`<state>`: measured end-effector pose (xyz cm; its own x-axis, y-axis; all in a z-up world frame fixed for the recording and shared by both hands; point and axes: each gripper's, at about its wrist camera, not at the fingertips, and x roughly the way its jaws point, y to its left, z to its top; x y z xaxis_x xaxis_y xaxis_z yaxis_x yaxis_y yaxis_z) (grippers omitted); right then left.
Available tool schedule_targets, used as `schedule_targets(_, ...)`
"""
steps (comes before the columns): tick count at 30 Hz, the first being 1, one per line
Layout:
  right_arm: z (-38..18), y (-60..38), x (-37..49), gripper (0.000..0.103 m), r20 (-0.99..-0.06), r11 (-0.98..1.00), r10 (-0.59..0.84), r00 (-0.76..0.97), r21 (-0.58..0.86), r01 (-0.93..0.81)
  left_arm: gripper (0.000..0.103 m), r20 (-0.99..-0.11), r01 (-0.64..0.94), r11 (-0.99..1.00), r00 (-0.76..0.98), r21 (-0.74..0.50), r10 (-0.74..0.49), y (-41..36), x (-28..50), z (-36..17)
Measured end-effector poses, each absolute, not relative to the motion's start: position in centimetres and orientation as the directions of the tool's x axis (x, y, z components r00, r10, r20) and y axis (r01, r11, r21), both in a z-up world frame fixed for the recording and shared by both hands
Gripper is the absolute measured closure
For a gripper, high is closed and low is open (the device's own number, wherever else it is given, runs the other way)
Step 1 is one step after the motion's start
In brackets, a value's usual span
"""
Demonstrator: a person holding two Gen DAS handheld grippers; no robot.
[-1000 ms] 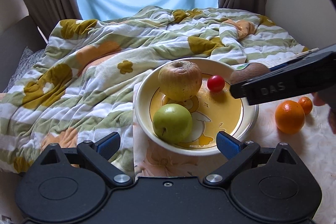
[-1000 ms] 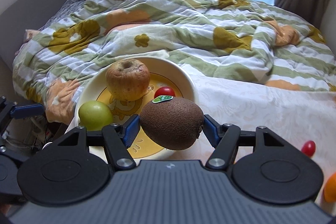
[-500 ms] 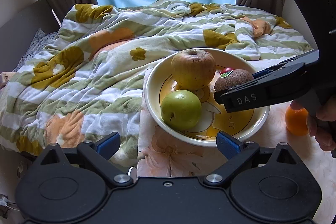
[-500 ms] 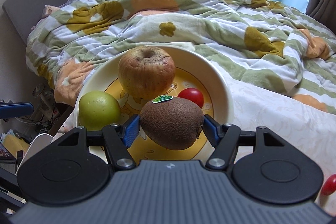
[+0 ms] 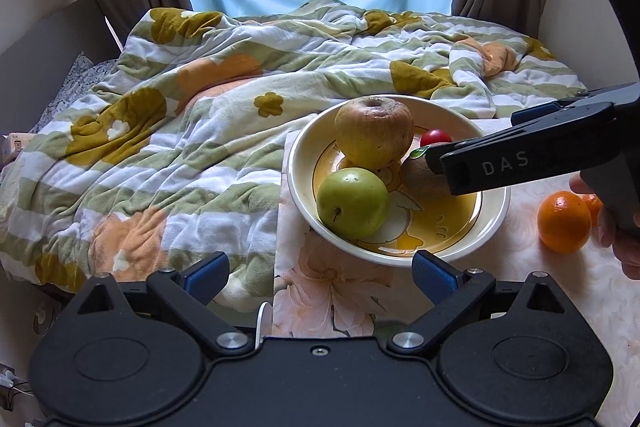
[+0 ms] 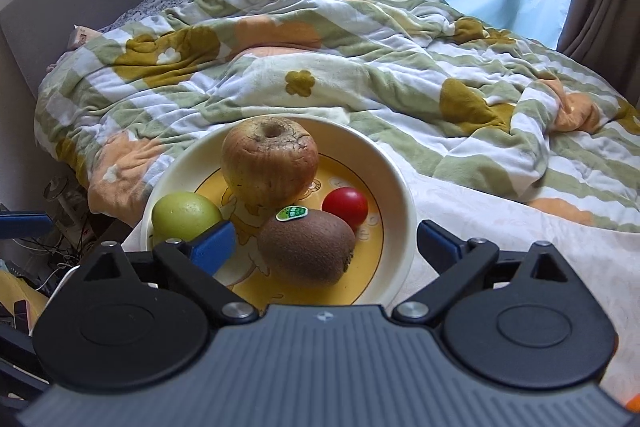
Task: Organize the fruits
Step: 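Lower the kiwi into the dish beside the apple and open the right tool, then withdraw both tools from the dish, moving the left tool toward a tangerine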
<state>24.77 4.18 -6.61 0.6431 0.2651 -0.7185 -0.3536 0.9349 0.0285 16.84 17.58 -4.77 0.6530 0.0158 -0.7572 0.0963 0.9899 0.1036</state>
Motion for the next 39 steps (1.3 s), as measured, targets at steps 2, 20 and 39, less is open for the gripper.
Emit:
schedule_targets(2,-6.0,4.0,24.2,0.0,-0.712,0.938,0.26,0.653,0.024,-0.347,0.003,-0.75,0.098,0.99,0.661,0.103,0.013,17.6,16.3,-4.3)
schedule_targets(20,-1.0,1.8,15.9,0.0,-0.686,0.97,0.204,0.699,0.044,-0.24,0.003,-0.707,0.158,0.981,0.706,0.114,-0.031,17.0,11.7,0.0)
schedule_targets(39,0.2,-9.6,7.6,0.0,-0.674,0.99,0.14,0.725,0.076,-0.12,0.003,-0.699,0.139,0.986,0.714,0.095,-0.034,9.6,6.6,0.9)
